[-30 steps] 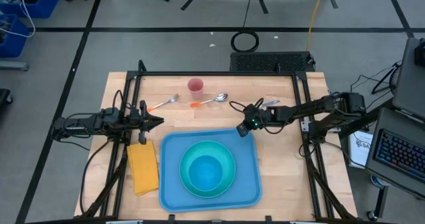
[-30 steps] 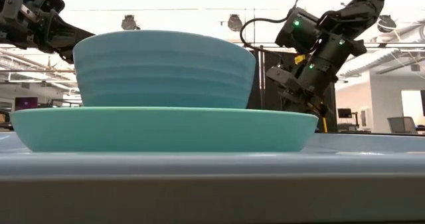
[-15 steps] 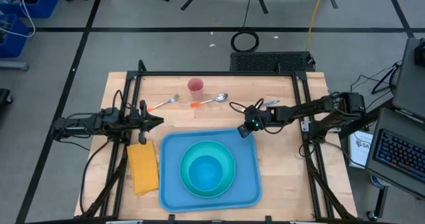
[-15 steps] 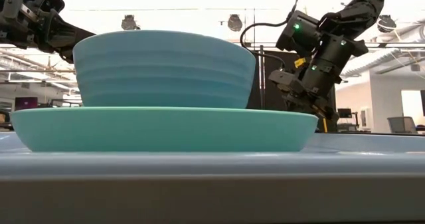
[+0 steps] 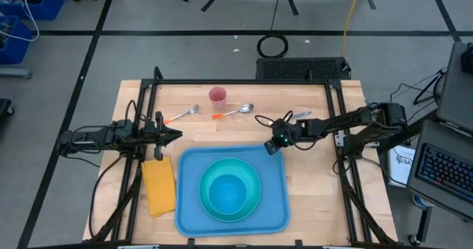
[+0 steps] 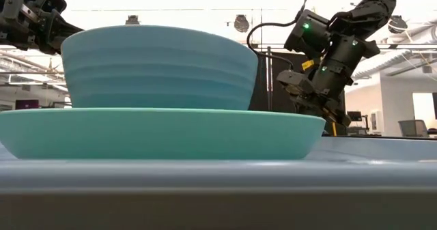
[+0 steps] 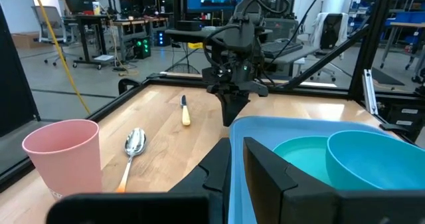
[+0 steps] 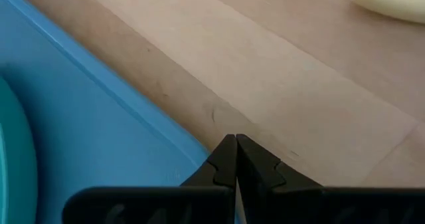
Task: Set up tray
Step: Adjust the serving tray on the table, then put the cup on the serving tray to the top right of the plate
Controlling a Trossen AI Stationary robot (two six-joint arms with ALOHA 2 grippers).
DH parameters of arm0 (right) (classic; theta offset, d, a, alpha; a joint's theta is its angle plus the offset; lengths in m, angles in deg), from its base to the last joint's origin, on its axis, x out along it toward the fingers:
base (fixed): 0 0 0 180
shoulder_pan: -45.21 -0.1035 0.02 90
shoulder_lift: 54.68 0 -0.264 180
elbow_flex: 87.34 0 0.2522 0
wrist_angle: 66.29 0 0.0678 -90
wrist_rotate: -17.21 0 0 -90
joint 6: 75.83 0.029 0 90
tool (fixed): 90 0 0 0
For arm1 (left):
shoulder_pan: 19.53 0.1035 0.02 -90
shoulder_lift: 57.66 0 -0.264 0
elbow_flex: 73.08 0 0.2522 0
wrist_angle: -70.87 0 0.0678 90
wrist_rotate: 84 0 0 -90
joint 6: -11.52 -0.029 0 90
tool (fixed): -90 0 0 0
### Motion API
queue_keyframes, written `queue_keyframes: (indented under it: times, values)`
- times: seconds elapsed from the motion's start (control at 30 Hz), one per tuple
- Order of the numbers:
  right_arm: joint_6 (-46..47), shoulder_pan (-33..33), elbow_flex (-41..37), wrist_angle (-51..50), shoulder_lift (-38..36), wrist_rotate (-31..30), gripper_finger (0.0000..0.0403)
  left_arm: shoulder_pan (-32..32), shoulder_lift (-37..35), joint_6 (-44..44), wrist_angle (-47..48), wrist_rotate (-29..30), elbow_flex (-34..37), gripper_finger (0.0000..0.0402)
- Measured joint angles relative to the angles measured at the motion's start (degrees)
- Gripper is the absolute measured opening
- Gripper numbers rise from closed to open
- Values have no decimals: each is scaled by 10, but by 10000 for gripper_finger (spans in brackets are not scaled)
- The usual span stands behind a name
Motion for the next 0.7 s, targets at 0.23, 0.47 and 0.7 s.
queue_keyframes:
  times: [0.23, 0.47, 0.7]
  values:
    - [-69, 23, 0, 43, -14, -56, 0, 0, 0, 0, 0, 0, 0, 47]
    - [-228, 69, 2, 221, -41, -21, 0, 0, 0, -5, 1, 4, 0, 47]
    - [-321, 89, 100, 178, -12, 12, 0, 0, 0, -15, -1, 21, 0, 47]
